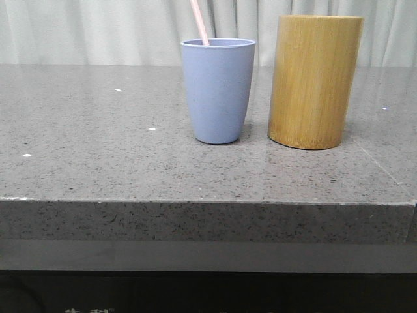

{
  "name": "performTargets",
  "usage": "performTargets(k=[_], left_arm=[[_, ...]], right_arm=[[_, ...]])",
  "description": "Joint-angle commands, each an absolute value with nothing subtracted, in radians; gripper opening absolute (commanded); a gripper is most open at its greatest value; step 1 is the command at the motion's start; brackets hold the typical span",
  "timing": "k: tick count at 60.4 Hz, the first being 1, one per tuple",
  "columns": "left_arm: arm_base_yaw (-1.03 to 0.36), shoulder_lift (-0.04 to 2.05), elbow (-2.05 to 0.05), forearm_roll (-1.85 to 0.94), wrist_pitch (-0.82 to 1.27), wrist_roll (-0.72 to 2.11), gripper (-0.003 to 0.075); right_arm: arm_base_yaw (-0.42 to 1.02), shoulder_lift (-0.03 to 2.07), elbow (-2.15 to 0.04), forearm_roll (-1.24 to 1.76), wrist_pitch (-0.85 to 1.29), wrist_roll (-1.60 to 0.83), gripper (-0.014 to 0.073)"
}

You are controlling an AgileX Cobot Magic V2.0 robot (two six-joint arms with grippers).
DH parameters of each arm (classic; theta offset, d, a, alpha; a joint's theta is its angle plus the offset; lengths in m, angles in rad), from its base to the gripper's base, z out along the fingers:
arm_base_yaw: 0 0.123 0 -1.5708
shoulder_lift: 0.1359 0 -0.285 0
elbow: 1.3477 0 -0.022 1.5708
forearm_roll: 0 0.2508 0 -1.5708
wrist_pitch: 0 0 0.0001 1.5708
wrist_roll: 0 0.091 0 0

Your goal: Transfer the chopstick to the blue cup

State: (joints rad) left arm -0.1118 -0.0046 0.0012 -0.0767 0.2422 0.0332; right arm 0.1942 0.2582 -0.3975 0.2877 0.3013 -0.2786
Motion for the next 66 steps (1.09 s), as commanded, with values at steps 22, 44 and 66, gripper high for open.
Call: performTargets(k=[22, 44, 66], left_arm=[[-0.118, -0.029, 0.01, -0.087, 0.155, 0.024, -0.0019], [-0.118, -0.029, 0.01, -0.087, 0.155, 0.024, -0.0019], [-0.118, -0.029, 0.01, -0.087, 0.155, 0.024, -0.0019]], right_arm=[[0.187, 0.266, -0.422, 0.287, 0.219, -0.289, -0.0088], [0.186, 0.266, -0.408, 0.264, 0.199, -0.284, -0.0088], [0.063, 0.16, -0.165, 0.104, 0.084, -0.046, -0.0088]])
